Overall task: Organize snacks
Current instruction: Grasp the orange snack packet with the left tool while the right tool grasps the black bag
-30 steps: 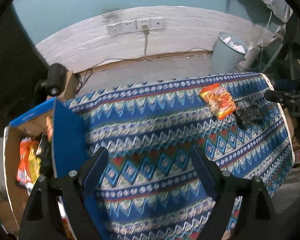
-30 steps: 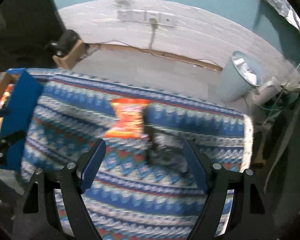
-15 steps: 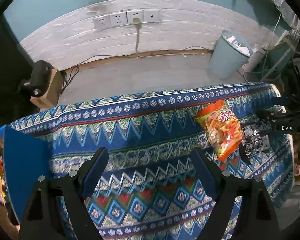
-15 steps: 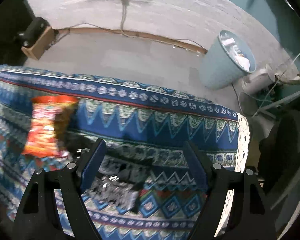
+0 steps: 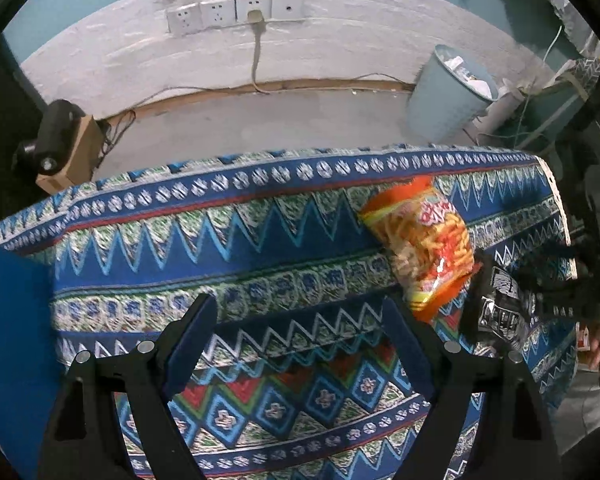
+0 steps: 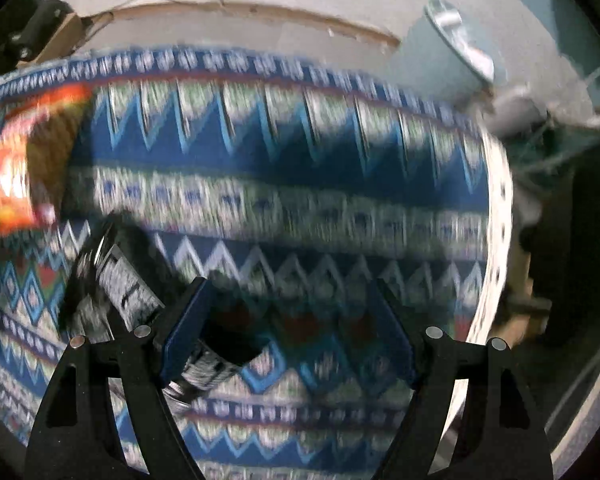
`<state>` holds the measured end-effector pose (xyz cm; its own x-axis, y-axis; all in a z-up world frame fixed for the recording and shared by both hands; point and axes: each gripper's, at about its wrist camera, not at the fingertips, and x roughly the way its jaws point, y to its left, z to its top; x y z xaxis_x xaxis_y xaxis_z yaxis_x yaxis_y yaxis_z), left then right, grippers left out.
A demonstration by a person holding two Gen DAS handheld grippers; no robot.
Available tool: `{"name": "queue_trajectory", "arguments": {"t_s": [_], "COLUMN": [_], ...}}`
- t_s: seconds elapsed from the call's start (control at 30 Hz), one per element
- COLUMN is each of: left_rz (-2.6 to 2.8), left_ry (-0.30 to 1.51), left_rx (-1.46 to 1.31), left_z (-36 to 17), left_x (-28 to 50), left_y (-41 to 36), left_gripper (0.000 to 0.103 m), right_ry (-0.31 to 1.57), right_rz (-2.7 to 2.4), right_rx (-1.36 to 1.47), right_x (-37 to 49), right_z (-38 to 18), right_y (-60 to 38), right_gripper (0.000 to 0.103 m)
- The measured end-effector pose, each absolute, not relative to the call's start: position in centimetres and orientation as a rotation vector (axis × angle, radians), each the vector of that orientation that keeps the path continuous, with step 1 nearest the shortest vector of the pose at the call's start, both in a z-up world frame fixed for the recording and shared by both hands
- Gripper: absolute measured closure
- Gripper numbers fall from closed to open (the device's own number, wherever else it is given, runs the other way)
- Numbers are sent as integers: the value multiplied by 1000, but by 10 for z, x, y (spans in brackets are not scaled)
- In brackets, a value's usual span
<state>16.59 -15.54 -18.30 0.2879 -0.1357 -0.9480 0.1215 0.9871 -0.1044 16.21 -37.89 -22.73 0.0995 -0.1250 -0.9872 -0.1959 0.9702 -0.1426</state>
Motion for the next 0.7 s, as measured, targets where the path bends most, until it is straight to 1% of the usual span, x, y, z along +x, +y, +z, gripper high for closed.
{"name": "queue_trajectory", "arguments": {"t_s": [0.13,0.23,0.37,0.43,0.57,0.7], "left_rz": [-186,-193,-196,-200,-199,-191], "left_ry": [1283,1280,1281,1288,1288,1298], "left_rx": [-9,-4,-1,9,24,7], "left_z": [-189,-189,-190,-191,-194,-197], "left_x": [161,156,150,150,147,143], "left_y": [-162,-164,-166,-168,-170,-167], "left_gripper": [17,17,17,17,17,17], "right_ry": [1547,1504,1419,1408,1411,1459], "right_rz": [105,100,145,217,266,277], "right_rx": [-220,-216,-4,90,49,18], "right_x": [133,120,108,104,102,106], "right_z": [-230,-216,-189,-183,-188,-204], "right_y": [-388,-393,-397,-390,-366,-349], "right_gripper": [25,25,23,23,23,23]}}
